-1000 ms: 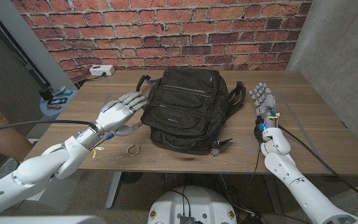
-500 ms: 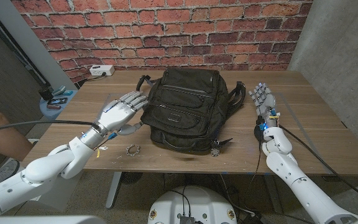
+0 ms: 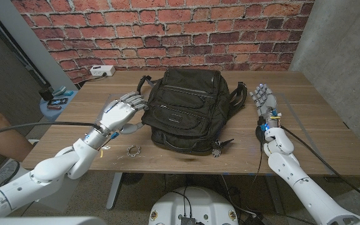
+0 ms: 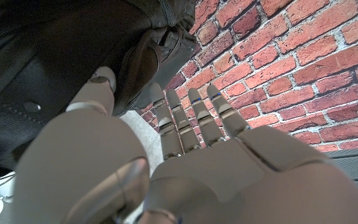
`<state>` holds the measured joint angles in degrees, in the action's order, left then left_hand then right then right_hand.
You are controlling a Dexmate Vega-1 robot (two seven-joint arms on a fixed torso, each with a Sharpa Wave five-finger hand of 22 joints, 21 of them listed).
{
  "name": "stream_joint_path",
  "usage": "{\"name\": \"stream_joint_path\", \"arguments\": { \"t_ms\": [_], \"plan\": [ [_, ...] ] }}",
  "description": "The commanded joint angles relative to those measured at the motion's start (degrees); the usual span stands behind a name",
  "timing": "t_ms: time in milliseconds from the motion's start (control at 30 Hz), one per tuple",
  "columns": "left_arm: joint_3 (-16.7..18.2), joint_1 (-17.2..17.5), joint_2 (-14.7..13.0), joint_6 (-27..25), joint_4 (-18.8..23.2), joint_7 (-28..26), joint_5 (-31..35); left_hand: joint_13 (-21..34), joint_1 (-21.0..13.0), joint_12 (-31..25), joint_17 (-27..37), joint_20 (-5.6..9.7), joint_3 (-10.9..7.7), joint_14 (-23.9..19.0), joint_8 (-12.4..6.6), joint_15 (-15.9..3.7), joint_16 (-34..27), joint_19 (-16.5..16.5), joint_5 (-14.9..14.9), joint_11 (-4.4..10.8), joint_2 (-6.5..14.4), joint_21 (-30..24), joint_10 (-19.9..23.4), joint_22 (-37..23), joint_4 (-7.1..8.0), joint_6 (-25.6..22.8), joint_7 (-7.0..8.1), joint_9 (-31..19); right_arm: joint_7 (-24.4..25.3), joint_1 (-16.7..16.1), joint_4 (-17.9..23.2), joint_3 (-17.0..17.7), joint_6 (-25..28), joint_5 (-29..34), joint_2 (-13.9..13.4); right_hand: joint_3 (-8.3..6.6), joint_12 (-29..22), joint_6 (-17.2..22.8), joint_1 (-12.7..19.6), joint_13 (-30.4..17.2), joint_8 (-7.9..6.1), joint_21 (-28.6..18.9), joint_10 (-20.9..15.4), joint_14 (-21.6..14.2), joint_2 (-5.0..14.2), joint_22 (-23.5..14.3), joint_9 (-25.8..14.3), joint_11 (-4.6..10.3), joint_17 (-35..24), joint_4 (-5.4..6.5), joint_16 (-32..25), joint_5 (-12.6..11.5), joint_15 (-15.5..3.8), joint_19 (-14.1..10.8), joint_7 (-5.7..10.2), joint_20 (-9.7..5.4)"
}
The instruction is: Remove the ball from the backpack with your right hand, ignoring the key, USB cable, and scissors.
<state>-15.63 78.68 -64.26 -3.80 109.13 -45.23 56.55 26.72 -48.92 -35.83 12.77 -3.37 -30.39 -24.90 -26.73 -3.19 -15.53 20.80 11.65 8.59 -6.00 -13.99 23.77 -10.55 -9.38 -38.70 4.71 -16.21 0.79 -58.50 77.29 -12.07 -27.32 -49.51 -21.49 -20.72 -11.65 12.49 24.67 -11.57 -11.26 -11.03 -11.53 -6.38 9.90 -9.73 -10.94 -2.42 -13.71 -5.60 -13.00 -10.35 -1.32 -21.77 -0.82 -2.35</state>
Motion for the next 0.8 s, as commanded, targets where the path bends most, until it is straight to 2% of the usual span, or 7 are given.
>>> {"name": "stream_joint_path", "arguments": {
  "t_ms": [33,133,300,467,633,700,800],
  "plan": [
    [-4.1,-3.3,0.5,-1.6,-1.6,-2.6,-0.9,0.3,-5.8,-0.3,0.0,-0.04,0.26,-0.5,-0.27,-0.36,-0.3,0.4,0.2,-0.23,5.3,-0.4,0.3,-0.3,-0.04,-0.1,-0.38,0.0,-0.3,0.3,-0.3,-0.4,0.4,0.2,-0.1,-0.36,-0.4,0.5,0.6,-0.3,-0.25,-0.3,-0.4,-0.3,0.02,-0.2,-0.2,-0.16,-0.2,-0.06,-0.6,-0.3,-0.09,-0.4,-0.01,-1.0],
    [-5.1,-4.5,0.8,-1.5,-2.1,-2.9,-1.0,0.3,-5.8,-0.4,0.0,-0.01,0.35,-0.6,-0.18,-0.51,-0.2,0.4,0.2,-0.82,5.4,-0.3,0.3,-0.3,0.04,0.1,-0.46,0.1,-0.3,0.3,-0.4,-0.4,0.6,0.2,0.0,-0.36,-0.4,0.5,0.6,-0.3,-0.27,-0.4,-0.5,-0.4,0.0,-0.2,-0.2,-0.16,-0.2,-0.06,-0.6,-0.3,-0.07,-0.4,0.0,-0.98],
    [-6.7,-6.5,1.0,-0.9,-2.7,-3.5,-0.9,0.5,-6.0,-0.8,0.0,-0.08,0.55,-1.1,-0.71,-0.77,-0.2,0.4,0.3,-0.34,5.6,-0.3,1.2,-0.3,0.09,-1.1,-0.84,0.2,-0.3,0.3,-0.1,-0.5,1.0,0.3,-0.3,-0.36,-0.4,0.7,0.6,-0.3,-0.33,-0.4,-0.6,-0.4,0.0,-0.2,-0.2,-0.06,-0.2,-0.07,-0.6,-0.3,-0.11,-0.5,-0.01,-1.02],
    [-7.6,-8.1,1.0,0.0,-2.8,-4.9,-0.8,1.1,-6.5,-4.0,-0.3,0.07,1.04,-7.1,-3.38,-2.58,-1.4,1.3,0.8,1.56,6.5,-0.4,9.0,-0.3,0.25,-7.2,-1.05,0.8,0.4,-0.2,1.2,-0.5,1.8,0.3,-0.7,-0.37,-0.4,0.7,0.6,-0.3,-0.33,-0.4,-0.6,-0.4,0.01,-0.2,-0.2,-0.12,-0.2,-0.06,-0.6,-0.3,-0.14,-0.5,-0.01,-1.02],
    [-7.6,-8.1,0.5,-0.2,-1.8,-5.1,-1.2,-0.4,-6.3,-5.9,-0.5,0.96,1.66,-14.4,-6.94,-4.68,-3.0,2.8,1.4,2.17,7.2,-0.8,18.6,-0.4,0.48,-16.0,-0.8,1.9,1.1,-0.6,2.5,-0.5,2.5,0.3,-1.2,-0.38,-0.4,0.8,0.6,-0.3,-0.33,-0.4,-0.7,-0.4,0.01,-0.2,-0.2,-0.04,-0.2,-0.06,-0.6,-0.3,-0.09,-0.5,-0.01,-1.03],
    [-7.4,-7.8,0.2,-0.3,-1.4,-5.2,-1.6,-0.8,-6.1,-6.0,-0.5,1.14,1.72,-15.3,-7.46,-4.82,-3.2,3.1,1.5,1.95,7.4,-0.8,20.0,-0.4,0.63,-17.5,-0.84,2.1,1.1,-0.7,2.7,-0.5,2.7,0.3,-1.3,-0.38,-0.4,0.8,0.6,-0.3,-0.32,-0.4,-0.6,-0.4,0.0,-0.2,-0.2,-0.08,-0.2,-0.06,-0.6,-0.3,-0.06,-0.5,-0.03,-1.01],
    [-7.3,-7.7,0.0,-0.5,-1.0,-5.4,-1.8,-1.3,-5.9,-6.0,-0.6,1.35,1.87,-16.2,-7.81,-5.21,-3.4,3.4,1.5,2.74,7.3,-0.9,21.7,-0.4,0.65,-18.7,-0.64,2.5,1.2,-0.6,2.8,-0.5,2.8,0.3,-1.4,-0.38,-0.4,0.8,0.6,-0.3,-0.33,-0.3,-0.6,-0.3,0.0,-0.2,-0.2,-0.03,-0.2,-0.06,-0.6,-0.3,-0.05,-0.5,0.0,-1.02]
  ]
}}
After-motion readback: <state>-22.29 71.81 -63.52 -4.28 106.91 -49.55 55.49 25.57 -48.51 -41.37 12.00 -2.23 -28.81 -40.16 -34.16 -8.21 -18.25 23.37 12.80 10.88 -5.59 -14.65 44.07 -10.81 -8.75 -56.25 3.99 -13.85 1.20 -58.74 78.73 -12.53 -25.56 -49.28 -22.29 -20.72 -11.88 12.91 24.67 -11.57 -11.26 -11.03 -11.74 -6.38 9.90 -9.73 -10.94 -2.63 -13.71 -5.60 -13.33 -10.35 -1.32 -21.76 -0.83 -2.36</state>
